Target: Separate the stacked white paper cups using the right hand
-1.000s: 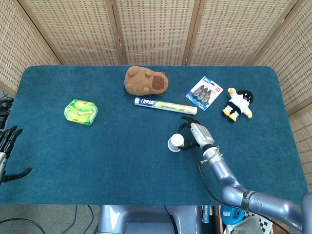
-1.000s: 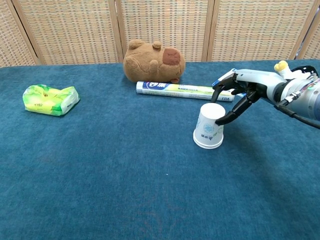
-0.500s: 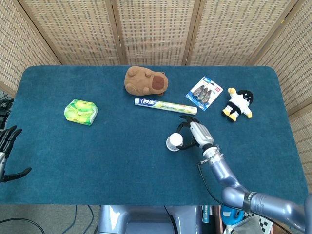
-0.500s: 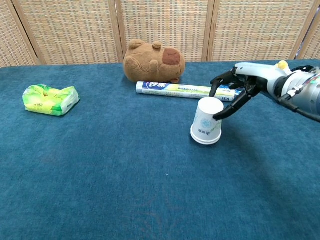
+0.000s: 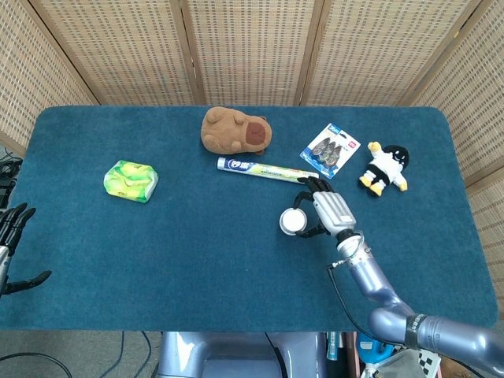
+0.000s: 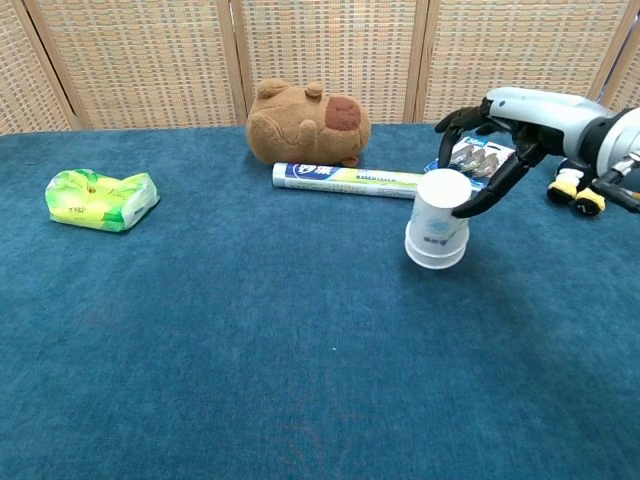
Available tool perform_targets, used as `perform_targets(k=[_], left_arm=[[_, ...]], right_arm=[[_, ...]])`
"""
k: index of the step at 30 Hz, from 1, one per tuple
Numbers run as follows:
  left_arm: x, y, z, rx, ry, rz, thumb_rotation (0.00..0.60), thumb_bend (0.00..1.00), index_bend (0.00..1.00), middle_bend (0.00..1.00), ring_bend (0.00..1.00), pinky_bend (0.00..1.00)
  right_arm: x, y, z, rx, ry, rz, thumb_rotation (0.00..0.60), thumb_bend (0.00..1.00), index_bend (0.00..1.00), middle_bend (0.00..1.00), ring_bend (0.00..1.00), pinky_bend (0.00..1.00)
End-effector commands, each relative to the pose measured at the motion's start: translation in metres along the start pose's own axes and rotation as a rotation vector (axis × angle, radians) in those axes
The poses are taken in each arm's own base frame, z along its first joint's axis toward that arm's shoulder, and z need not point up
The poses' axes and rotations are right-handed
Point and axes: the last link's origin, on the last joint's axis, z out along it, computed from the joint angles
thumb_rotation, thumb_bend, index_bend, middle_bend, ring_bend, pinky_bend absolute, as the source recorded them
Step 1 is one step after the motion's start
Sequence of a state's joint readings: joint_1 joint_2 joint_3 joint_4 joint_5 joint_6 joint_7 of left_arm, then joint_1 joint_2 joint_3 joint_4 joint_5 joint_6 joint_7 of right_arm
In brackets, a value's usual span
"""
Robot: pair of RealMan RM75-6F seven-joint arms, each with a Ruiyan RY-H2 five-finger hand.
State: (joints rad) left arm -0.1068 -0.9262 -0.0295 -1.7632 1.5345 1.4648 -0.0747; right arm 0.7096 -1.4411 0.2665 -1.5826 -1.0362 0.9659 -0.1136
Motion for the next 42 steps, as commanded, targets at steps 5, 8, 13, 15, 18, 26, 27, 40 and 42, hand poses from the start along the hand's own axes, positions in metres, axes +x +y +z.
perform_targets(k=[5,8,13,15,18,26,27,40,42], left_arm=[[-0.001,0.001,-0.001,-0.003,-0.004,0.004,0.600,0.06,0.00,0.00,0.00,0.00],[0.000,0.001,-0.001,-0.001,0.002,0.001,0.600,0.06,0.00,0.00,0.00,0.00],[0.000,0.000,0.000,-0.001,-0.001,0.000,0.600,0.06,0.00,0.00,0.00,0.00],[-0.001,0.001,0.000,-0.003,-0.003,0.003,0.600,0.06,0.00,0.00,0.00,0.00],[-0.001,0.001,0.000,-0.003,-0.003,0.006,0.600,0.06,0.00,0.00,0.00,0.00],[-0.002,0.003,-0.002,-0.005,-0.002,0.008,0.600,0.06,0.00,0.00,0.00,0.00],[-0.002,0.003,-0.002,-0.005,-0.002,0.010,0.600,0.06,0.00,0.00,0.00,0.00],[-0.006,0.004,0.000,-0.004,-0.015,0.018,0.600,0.06,0.00,0.00,0.00,0.00],[-0.006,0.004,0.000,0.000,-0.015,0.016,0.600,0.06,0.00,0.00,0.00,0.00]], right_arm=[[0.006,-0.011,-0.014,-0.032,-0.071,0.318,0.600,0.23,0.51,0.22,0.10,0.11],[0.015,-0.006,-0.012,-0.026,-0.033,0.273,0.600,0.23,0.51,0.22,0.10,0.11],[0.031,-0.008,-0.017,-0.006,0.002,0.317,0.600,0.23,0.51,0.22,0.10,0.11],[0.040,-0.010,-0.020,0.004,0.014,0.340,0.600,0.23,0.51,0.22,0.10,0.11],[0.053,-0.010,-0.023,0.014,0.035,0.339,0.600,0.23,0.51,0.22,0.10,0.11],[0.065,0.035,-0.033,-0.083,0.075,0.209,0.600,0.24,0.51,0.22,0.10,0.11],[0.063,0.042,-0.033,-0.098,0.073,0.200,0.600,0.24,0.51,0.22,0.10,0.11],[0.018,0.097,-0.031,-0.221,0.015,0.242,0.600,0.26,0.51,0.22,0.10,0.11],[0.015,0.100,-0.029,-0.220,0.017,0.230,0.600,0.26,0.50,0.22,0.10,0.11]])
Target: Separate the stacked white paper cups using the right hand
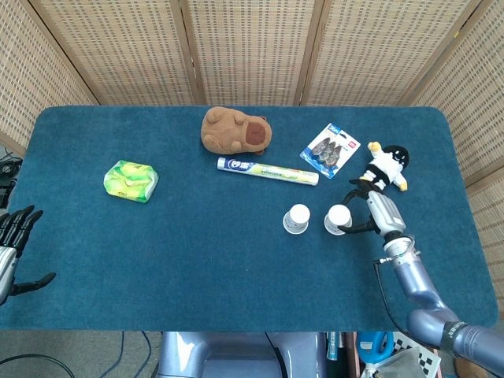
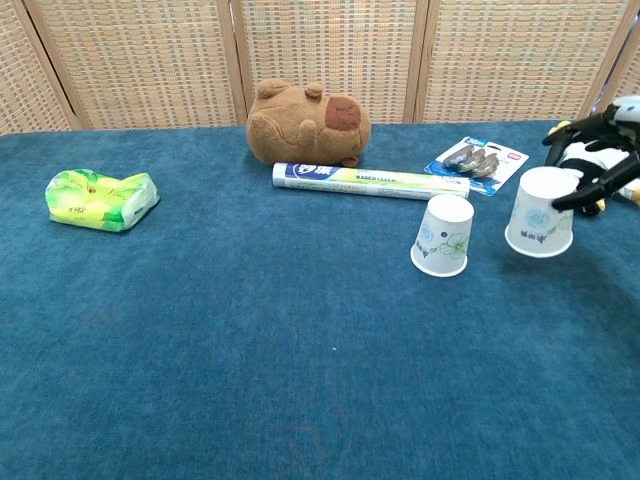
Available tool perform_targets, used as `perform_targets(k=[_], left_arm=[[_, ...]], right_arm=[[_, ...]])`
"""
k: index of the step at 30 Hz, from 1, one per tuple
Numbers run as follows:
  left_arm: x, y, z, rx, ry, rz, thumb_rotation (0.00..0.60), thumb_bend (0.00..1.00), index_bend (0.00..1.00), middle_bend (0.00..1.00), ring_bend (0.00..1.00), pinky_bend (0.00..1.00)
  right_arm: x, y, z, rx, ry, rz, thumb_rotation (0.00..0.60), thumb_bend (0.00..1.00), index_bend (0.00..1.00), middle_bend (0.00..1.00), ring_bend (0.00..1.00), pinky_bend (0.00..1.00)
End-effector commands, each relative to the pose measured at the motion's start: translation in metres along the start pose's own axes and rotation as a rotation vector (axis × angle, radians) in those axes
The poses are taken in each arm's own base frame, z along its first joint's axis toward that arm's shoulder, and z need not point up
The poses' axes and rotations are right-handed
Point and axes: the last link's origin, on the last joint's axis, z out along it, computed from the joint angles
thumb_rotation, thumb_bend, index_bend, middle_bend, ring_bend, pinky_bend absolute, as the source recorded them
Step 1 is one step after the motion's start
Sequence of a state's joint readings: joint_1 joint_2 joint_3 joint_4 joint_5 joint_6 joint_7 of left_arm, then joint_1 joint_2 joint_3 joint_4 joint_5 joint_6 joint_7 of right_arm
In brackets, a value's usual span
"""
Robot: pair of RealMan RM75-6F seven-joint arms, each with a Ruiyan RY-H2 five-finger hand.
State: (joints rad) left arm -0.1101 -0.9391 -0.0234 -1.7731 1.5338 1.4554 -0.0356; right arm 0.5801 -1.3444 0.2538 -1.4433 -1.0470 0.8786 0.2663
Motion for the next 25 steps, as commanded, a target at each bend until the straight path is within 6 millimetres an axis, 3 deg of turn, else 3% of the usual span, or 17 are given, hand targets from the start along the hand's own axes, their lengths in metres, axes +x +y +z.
perform_targets(k=[1,6,8,14,19,25], left_arm=[[-0.001,-0.001,0.001,0.004,-0.004,0.000,0.600,0.06,0.00,0.00,0.00,0.00],[-0.002,0.000,0.004,0.004,-0.011,0.004,0.600,0.06,0.00,0.00,0.00,0.00],[-0.002,0.000,0.003,0.005,-0.011,0.004,0.600,0.06,0.00,0.00,0.00,0.00],[0.000,-0.001,0.003,0.004,-0.003,-0.003,0.600,0.06,0.00,0.00,0.00,0.00],[0.002,-0.002,0.001,0.006,0.010,-0.001,0.600,0.06,0.00,0.00,0.00,0.00],[0.001,0.000,-0.004,0.008,0.037,0.012,0.600,0.06,0.00,0.00,0.00,0.00]], right_arm=[[-0.006,0.006,0.004,0.005,0.000,-0.018,0.600,0.26,0.48,0.22,0.10,0.11],[-0.003,0.008,0.001,0.030,0.002,-0.064,0.600,0.17,0.18,0.18,0.10,0.11],[0.003,0.005,-0.004,0.055,0.019,-0.082,0.600,0.16,0.13,0.17,0.10,0.11],[0.021,0.004,-0.050,0.153,0.068,-0.148,0.600,0.14,0.13,0.16,0.10,0.11],[0.029,0.024,-0.099,0.218,0.158,-0.423,0.600,0.00,0.13,0.05,0.02,0.01],[0.030,0.031,-0.142,0.251,0.331,-0.593,0.600,0.00,0.10,0.00,0.00,0.00]])
